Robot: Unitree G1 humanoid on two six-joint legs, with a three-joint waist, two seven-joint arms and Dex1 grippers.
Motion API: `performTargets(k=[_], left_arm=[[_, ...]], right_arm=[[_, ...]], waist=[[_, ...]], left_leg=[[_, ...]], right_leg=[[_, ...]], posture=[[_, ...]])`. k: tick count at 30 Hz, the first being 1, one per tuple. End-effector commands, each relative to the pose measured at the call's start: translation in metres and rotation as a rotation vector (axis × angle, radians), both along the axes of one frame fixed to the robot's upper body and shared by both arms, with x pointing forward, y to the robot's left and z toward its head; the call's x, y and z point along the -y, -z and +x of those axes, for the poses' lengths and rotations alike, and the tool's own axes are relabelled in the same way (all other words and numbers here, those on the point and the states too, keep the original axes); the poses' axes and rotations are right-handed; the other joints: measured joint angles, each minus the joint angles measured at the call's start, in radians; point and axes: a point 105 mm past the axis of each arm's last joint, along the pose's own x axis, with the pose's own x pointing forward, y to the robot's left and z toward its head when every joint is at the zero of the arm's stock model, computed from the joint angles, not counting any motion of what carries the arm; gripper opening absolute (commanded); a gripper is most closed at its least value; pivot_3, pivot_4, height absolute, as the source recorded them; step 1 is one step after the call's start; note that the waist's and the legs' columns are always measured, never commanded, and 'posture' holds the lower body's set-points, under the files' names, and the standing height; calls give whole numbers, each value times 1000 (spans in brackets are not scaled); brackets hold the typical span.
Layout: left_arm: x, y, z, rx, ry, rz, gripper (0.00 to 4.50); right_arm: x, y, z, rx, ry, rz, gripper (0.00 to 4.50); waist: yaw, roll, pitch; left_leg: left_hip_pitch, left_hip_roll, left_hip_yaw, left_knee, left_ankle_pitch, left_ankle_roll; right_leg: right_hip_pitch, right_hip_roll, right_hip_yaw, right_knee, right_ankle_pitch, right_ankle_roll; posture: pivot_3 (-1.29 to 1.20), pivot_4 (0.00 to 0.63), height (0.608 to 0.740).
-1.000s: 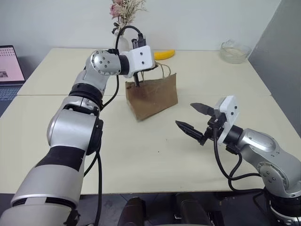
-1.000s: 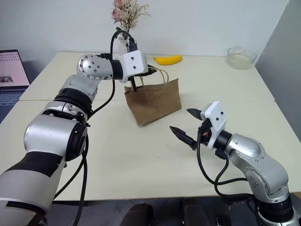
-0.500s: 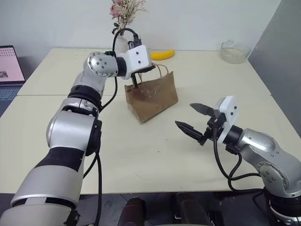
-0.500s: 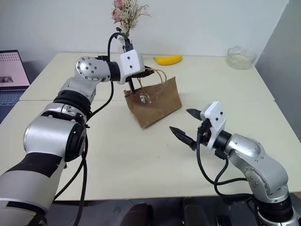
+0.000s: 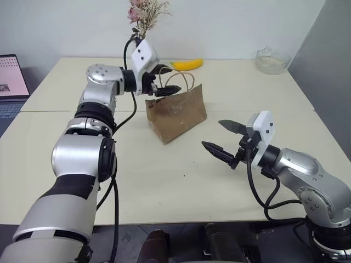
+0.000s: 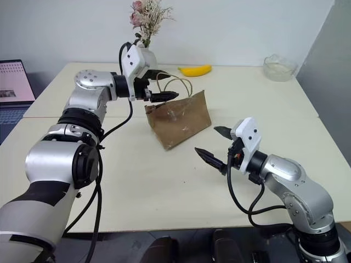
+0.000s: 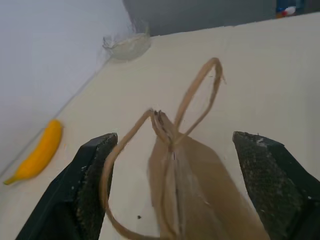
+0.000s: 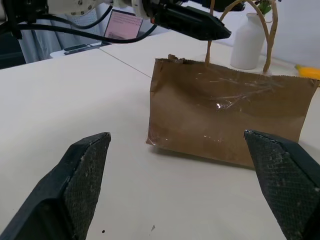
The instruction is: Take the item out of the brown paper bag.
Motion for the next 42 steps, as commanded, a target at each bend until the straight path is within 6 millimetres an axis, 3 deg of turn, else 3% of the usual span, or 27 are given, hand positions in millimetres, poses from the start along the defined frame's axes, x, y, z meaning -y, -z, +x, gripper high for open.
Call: performTargets(k=[1,11,16,19,24,27,31,39,42], left_arm=[[-11,-20,-4,35,-11,-68,3712],[-29,-9,-38,-17,-54,-204,3712],[-31,-3,-66,7,-100,-241,3712],[-14,15,-101,-4,-53,-201,3712],[12,57,-140,-75,-45,-170,2476],[23,78,-143,-121,-87,-209,1514],[28,114,-126,-127,-241,-178,263],[19,147,-108,-171,-314,-130,263],[10,147,-98,-169,-334,-131,263]], right_arm=[[-4,-9,-4,48,-36,7,4500],[-11,-4,-8,52,-89,-30,4500],[-11,-3,-9,50,-101,-38,4500],[-9,-2,-8,49,-99,-47,4500],[-1,0,-4,50,-77,-68,4500],[-1,-1,-3,52,-79,-70,4500],[-2,-1,-5,54,-91,-74,4500],[-3,-4,-7,60,-95,-76,4500],[-4,-4,-7,60,-100,-75,4500]], waist=[[0,0,0],[-1,0,0],[0,0,0],[-1,0,0],[1,0,0],[4,0,-1],[4,-1,-1],[4,-1,-1],[4,-1,-1]], left_leg=[[0,0,0,1,0,0],[0,1,-3,4,0,0],[1,1,-4,5,0,0],[2,1,-3,5,0,0],[5,1,-3,4,0,0],[8,0,-3,4,0,0],[9,0,-3,4,0,0],[8,1,-3,3,0,0],[8,0,-3,3,0,0]], right_leg=[[0,0,0,0,0,0],[0,-1,3,3,0,0],[0,-4,3,3,0,0],[1,-5,4,3,0,0],[4,-5,4,3,0,0],[6,-5,4,3,0,0],[6,-4,4,2,0,0],[6,-4,4,2,0,0],[6,-3,4,2,0,0]], posture=[[0,150,740],[0,150,740],[0,150,740],[0,150,740],[0,150,740],[0,150,740],[0,150,740],[0,150,740],[0,150,740]])
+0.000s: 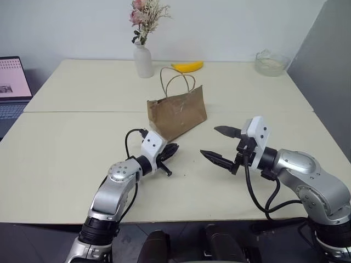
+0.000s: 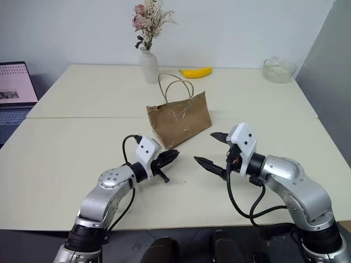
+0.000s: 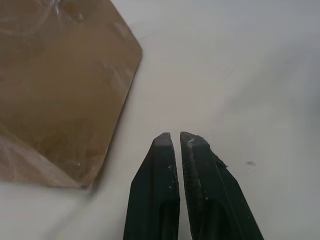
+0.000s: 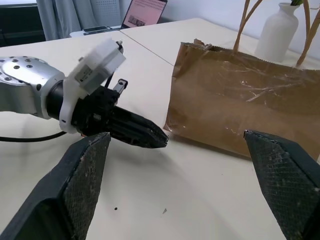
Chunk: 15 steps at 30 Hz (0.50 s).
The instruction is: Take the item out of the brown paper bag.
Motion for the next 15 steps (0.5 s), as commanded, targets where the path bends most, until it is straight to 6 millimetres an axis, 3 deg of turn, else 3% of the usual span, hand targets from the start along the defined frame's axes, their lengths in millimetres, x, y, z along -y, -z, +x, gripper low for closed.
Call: performTargets(k=[1,15], left_arm=[[-8,-15,14,64,-10,2,263],[-38,-26,47,144,-74,86,263]], right_arm=[[-2,-15,-5,62,-20,9,4500],[-6,-11,-9,46,-50,4,4500]], waist=[[0,0,0],[0,0,0]], left_leg=[[0,0,0,0,0,0],[-1,0,0,0,0,0]], right_leg=[[0,0,0,0,0,0],[0,0,0,-1,0,0]], posture=[[0,150,740],[0,150,740]])
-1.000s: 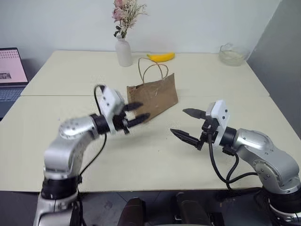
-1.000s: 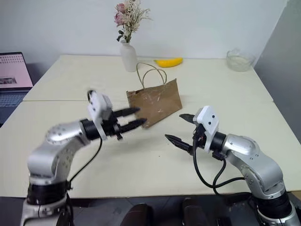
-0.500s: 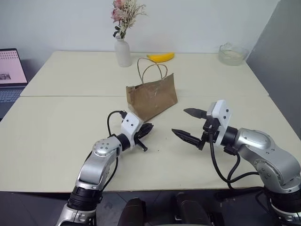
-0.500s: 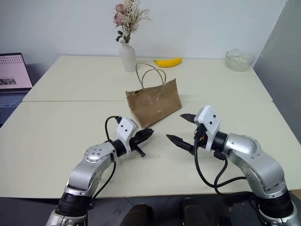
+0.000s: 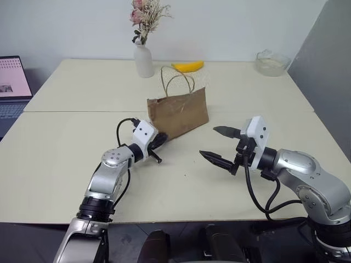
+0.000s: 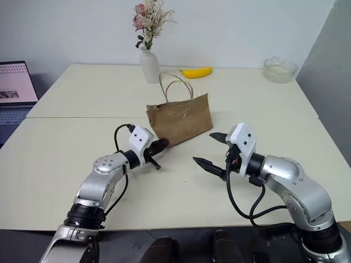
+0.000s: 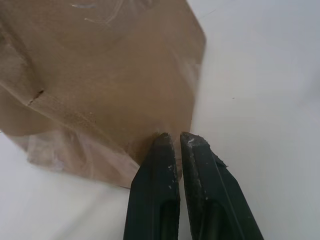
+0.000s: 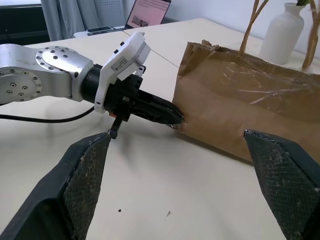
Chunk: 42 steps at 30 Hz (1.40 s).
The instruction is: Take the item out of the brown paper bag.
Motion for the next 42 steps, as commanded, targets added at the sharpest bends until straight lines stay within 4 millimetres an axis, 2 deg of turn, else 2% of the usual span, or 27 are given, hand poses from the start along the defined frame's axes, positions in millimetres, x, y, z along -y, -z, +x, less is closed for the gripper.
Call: performTargets(k=[1,10,16,20,24,28,35,38,42], left_arm=[[-9,-16,10,75,-19,21,263],[-18,-27,26,131,-17,56,263],[-18,-30,24,127,39,67,263],[-15,-33,12,117,92,20,263],[-18,-51,-19,150,106,-56,263],[-27,-77,-58,206,20,-144,1129],[-25,-102,-100,252,-67,-243,3387],[-23,-107,-121,247,-58,-255,4370],[-32,-110,-131,233,-102,-271,4469]], right_arm=[[-4,-10,-7,48,-38,4,4500],[-6,-10,-7,50,-51,-2,4500],[-8,-11,-7,53,-57,-1,4500],[-8,-12,-7,56,-60,-2,4500],[-6,-16,-1,78,-33,4,4500],[-3,-22,14,111,9,22,4500],[-2,-27,42,164,23,6,4500],[-3,-33,71,208,66,-56,4500],[-6,-51,114,255,119,-87,4500]], waist=[[0,0,0],[0,0,0],[0,0,0],[-1,0,0],[-6,0,0],[-7,0,0],[-2,0,0],[-6,0,0],[-9,0,0]], left_leg=[[0,0,0,0,0,0],[-1,0,0,0,0,0],[-1,0,0,-1,0,0],[-1,0,0,-2,0,0],[0,1,1,-6,0,0],[0,2,2,-11,0,0],[2,0,2,-10,0,0],[2,0,2,-10,0,0],[3,1,2,-11,0,0]], right_leg=[[0,0,0,0,0,0],[0,0,0,-1,0,0],[-1,-1,0,-1,0,0],[-1,-1,0,-2,0,0],[-1,-3,1,-4,0,0],[-3,-3,1,-5,0,0],[-1,-3,1,-6,0,0],[-1,-3,1,-6,0,0],[-1,-1,1,-6,-1,-1]], posture=[[0,150,740],[0,150,740],[0,150,740],[0,150,740],[0,150,740],[0,150,740],[0,150,740],[0,150,740],[0,150,740]])
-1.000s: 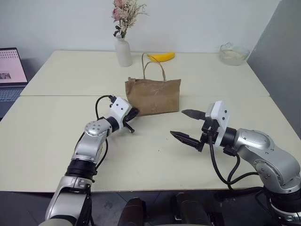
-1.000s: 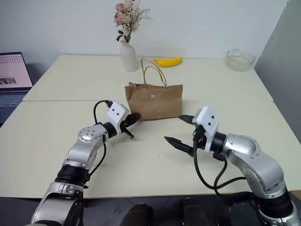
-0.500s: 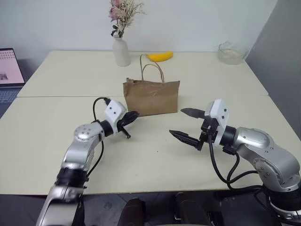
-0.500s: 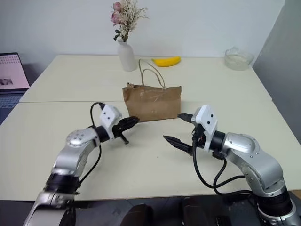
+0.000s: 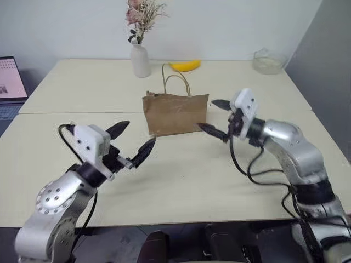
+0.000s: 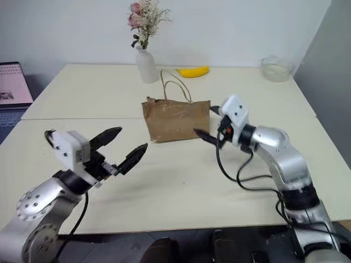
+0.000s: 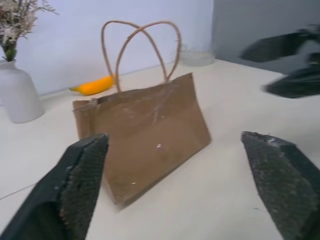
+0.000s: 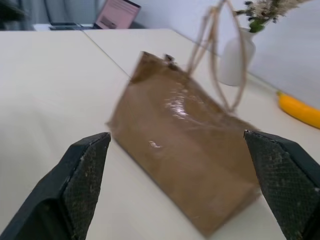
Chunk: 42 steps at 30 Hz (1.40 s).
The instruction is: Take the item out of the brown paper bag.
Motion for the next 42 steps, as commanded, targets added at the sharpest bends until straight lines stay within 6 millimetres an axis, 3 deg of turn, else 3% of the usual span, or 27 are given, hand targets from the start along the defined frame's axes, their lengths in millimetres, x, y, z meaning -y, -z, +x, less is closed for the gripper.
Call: performTargets(k=[1,3,5,9,16,21,25,35,42], left_arm=[[-4,-12,-8,30,-30,-13,4469],[-6,-12,-12,21,-41,-18,4469],[-4,-12,-14,13,-39,-16,4500],[1,-11,-18,1,-22,-12,4500],[2,-11,-20,-5,-28,12,4500],[4,-5,-23,-32,-16,42,4500],[7,6,-32,-78,17,95,4500],[12,43,-68,-247,183,319,4500],[10,53,-71,-272,240,360,4500]], right_arm=[[-4,-22,25,89,11,-21,4500],[-8,-35,45,102,38,-29,4500],[-11,-47,63,123,66,-38,3908],[-24,-56,85,198,94,-172,2499],[-46,-53,97,253,143,-381,15],[-57,-28,94,241,90,-548,15],[-60,-19,83,211,-56,-620,15],[-38,0,60,129,-303,-645,15],[-23,29,25,85,-482,-624,15]], waist=[[2,0,0],[1,0,0],[1,1,0],[2,1,0],[1,1,1],[1,2,1],[1,2,1],[0,3,2],[5,5,3]], left_leg=[[0,0,0,0,0,0],[0,0,-1,0,0,0],[0,0,0,-1,0,0],[-1,0,1,-1,0,0],[-2,0,0,-2,0,0],[-2,0,0,-3,0,0],[-2,0,0,-3,0,0],[-1,0,0,-3,0,0],[0,0,0,-3,0,0]], right_leg=[[0,0,0,1,0,-1],[0,1,-1,1,-1,-2],[-1,1,0,1,-1,-2],[-1,0,0,0,-1,-3],[-1,-1,0,-2,2,-7],[-1,-2,-1,-2,1,-8],[-1,-1,-1,-2,0,-8],[-1,-1,-1,-2,-4,-9],[0,-2,-1,-2,-5,-9]], posture=[[0,150,740],[0,150,740],[0,150,740],[0,150,740],[0,150,740],[0,150,740],[0,150,740],[0,150,740],[0,150,740]])
